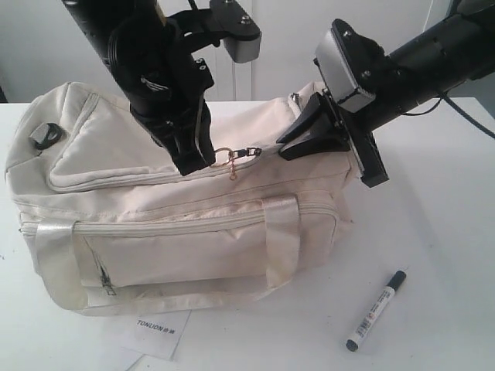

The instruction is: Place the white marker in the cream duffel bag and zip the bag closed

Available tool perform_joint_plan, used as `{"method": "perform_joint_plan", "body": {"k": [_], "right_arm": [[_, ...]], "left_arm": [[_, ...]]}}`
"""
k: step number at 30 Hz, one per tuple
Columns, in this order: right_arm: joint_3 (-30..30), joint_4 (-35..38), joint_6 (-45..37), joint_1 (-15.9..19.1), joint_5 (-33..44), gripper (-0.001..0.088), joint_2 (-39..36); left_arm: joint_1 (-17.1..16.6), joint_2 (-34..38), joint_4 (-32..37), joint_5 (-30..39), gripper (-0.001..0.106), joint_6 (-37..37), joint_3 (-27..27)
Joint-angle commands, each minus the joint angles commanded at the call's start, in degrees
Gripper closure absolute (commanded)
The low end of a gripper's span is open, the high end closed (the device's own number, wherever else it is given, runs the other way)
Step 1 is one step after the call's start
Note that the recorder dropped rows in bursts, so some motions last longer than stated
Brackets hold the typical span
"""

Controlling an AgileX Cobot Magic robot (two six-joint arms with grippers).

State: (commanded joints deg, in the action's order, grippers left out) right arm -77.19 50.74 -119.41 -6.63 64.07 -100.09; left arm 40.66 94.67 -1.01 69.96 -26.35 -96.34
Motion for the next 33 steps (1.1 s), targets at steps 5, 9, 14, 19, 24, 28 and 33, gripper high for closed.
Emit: {"method": "perform_joint_plan", "body": {"k": [5,9,14,19,24,28,33], "right_arm": [[0.00,0.00,0.00,0.41,0.00,0.0868,0.00],[0.00,-0.10,0.00,0.41,0.00,0.0868,0.00],[0.00,-0.10,0.00,0.41,0.00,0.0868,0.00],[0.00,-0.24,0.00,0.41,0.00,0.0868,0.00],[0.00,0.14,0.10,0.41,0.55,0.0868,0.00],[0.00,0.85,1.72,0.41,0.98,0.0829,0.00],[0.00,0.85,1.72,0.41,0.98,0.0566,0.00]], "left_arm": [[0.00,0.00,0.67,0.00,0.105,0.00,0.27],[0.00,-0.87,0.67,0.00,0.105,0.00,0.31],[0.00,-2.44,1.97,0.00,0.105,0.00,0.31],[0.00,-2.70,1.87,0.00,0.105,0.00,0.40],[0.00,-2.28,1.01,0.00,0.105,0.00,0.40],[0.00,-2.06,0.58,0.00,0.105,0.00,0.40],[0.00,-2.06,-0.77,0.00,0.105,0.00,0.40]]}}
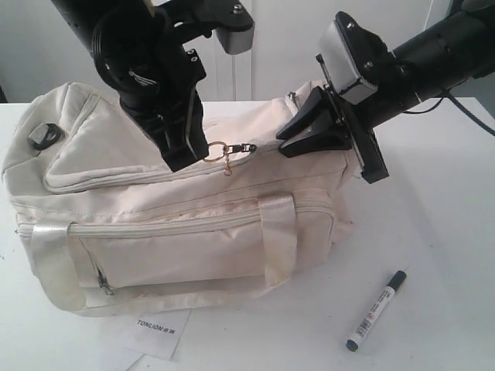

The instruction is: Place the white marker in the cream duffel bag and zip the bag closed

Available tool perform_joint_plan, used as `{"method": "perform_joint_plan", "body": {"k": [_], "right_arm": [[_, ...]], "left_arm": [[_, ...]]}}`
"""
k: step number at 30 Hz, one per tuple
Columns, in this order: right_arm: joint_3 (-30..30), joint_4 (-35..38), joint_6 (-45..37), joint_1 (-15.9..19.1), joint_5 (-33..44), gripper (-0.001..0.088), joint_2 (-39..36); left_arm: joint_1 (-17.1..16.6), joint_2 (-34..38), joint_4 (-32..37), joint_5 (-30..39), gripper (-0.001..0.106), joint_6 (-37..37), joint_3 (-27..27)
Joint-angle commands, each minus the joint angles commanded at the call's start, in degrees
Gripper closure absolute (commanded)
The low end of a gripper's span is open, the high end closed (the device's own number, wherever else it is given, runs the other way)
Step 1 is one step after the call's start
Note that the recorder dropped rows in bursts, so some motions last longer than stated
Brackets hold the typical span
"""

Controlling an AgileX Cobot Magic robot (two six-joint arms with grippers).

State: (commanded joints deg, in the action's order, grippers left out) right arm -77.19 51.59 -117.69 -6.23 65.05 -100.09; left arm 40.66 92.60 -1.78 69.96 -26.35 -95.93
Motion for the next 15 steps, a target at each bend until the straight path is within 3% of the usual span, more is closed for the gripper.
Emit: {"method": "perform_joint_plan", "body": {"k": [4,8,15], "right_arm": [[0.00,0.00,0.00,0.00,0.00,0.0442,0.00],[0.00,2.83,0.13,0.00,0.17,0.0440,0.71],[0.00,8.66,-0.54,0.00,-0.88,0.0440,3.59]], "left_arm": [[0.00,0.00,-1.53,-6.53,0.105,0.00,0.00],[0.00,0.00,-2.88,-10.74,0.105,0.00,0.00],[0.00,0.00,-3.92,-11.38,0.105,0.00,0.00]]}}
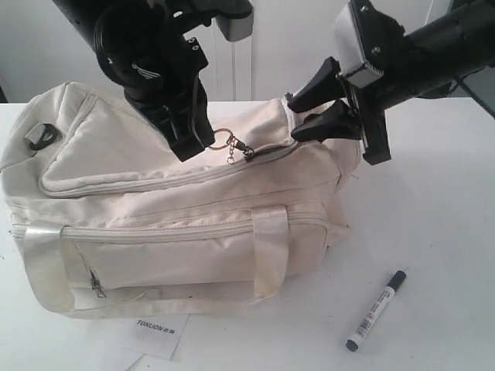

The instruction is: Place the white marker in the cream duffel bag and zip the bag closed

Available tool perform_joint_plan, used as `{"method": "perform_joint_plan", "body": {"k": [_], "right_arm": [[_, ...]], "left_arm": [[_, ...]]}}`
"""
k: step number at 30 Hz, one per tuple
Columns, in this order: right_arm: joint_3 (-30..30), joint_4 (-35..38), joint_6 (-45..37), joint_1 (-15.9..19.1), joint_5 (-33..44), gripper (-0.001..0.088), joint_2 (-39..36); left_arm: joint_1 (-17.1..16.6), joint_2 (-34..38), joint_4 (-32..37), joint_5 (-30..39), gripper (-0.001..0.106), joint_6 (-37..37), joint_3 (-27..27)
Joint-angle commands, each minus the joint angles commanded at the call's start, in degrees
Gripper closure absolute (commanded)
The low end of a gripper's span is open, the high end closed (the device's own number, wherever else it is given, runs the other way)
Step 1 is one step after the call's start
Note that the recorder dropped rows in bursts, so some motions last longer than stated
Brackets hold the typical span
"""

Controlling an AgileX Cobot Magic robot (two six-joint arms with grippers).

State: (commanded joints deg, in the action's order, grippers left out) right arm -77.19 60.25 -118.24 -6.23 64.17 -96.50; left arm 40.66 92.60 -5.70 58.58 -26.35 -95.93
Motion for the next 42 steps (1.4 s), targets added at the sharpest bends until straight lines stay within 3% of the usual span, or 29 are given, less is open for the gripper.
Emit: {"method": "perform_joint_plan", "body": {"k": [4,19,31,42], "right_arm": [[0.00,3.05,0.00,-0.22,0.00,0.0443,-0.22],[0.00,-1.59,-0.49,-4.00,1.28,0.0443,-4.29],[0.00,-1.87,0.12,-4.11,5.16,0.0443,-0.21],[0.60,-2.23,0.12,-4.23,5.79,0.0443,-2.66]], "left_arm": [[0.00,0.00,-0.91,0.00,0.105,0.00,0.00],[0.00,-0.81,-1.16,-1.57,0.105,1.09,-0.10],[0.00,-1.22,-0.91,-0.91,0.105,1.09,-0.10],[0.00,-1.22,-0.91,-0.91,0.105,1.09,-0.10]]}}
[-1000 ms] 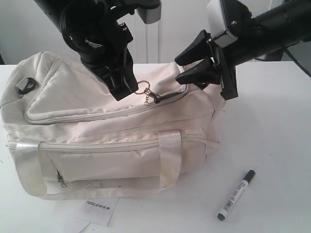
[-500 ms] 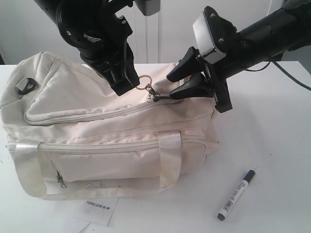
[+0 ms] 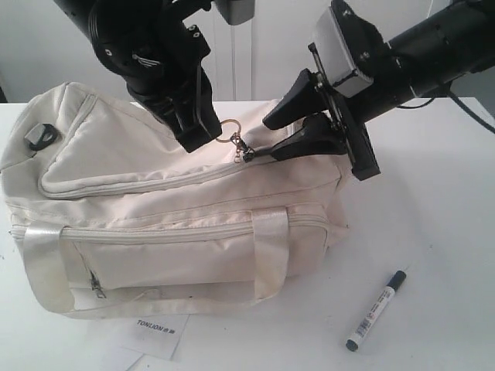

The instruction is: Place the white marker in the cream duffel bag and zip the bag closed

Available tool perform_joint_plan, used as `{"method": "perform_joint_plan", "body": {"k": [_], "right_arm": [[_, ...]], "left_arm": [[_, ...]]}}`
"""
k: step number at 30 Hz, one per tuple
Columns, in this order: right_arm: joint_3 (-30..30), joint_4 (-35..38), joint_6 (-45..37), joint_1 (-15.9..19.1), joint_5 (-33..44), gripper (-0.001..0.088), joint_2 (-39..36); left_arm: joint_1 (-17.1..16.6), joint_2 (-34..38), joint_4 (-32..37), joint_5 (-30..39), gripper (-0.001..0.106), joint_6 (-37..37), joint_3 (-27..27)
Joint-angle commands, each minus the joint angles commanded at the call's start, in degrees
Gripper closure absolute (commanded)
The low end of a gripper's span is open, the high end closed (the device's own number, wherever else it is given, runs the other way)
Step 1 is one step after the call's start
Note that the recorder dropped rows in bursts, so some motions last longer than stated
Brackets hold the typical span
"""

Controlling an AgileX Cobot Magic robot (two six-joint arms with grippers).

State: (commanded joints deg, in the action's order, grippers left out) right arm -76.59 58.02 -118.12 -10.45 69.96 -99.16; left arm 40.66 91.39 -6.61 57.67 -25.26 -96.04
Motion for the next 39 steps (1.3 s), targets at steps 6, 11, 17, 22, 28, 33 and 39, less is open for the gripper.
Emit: {"method": "perform_joint_plan", "body": {"k": [6,11,17,22,28,33,39], "right_arm": [[0.00,0.76,-0.23,-0.49,-6.08,0.0443,-1.90],[0.00,3.07,-0.23,-0.49,-7.63,0.0443,-2.65],[0.00,5.15,-0.23,-0.49,-7.78,0.0465,-4.45],[0.00,5.03,-0.12,-0.49,-7.31,0.0867,-4.72],[0.00,0.78,-0.12,-0.37,-6.95,0.0868,-4.27],[0.00,0.13,-0.12,-0.28,-7.28,0.0868,-4.27],[0.00,0.01,1.39,0.23,-6.99,0.0868,-4.27]], "left_arm": [[0.00,0.00,0.00,0.35,0.105,0.00,0.00],[0.00,0.00,0.00,0.35,0.105,0.00,0.00],[0.00,0.00,0.00,0.35,0.105,0.00,0.00],[0.00,0.00,0.00,0.60,0.105,0.00,0.00],[0.00,0.00,3.33,5.81,0.105,-0.15,0.00],[0.00,0.00,4.53,11.37,0.105,-0.40,0.00],[0.00,0.00,4.53,12.29,0.105,-0.40,0.00]]}}
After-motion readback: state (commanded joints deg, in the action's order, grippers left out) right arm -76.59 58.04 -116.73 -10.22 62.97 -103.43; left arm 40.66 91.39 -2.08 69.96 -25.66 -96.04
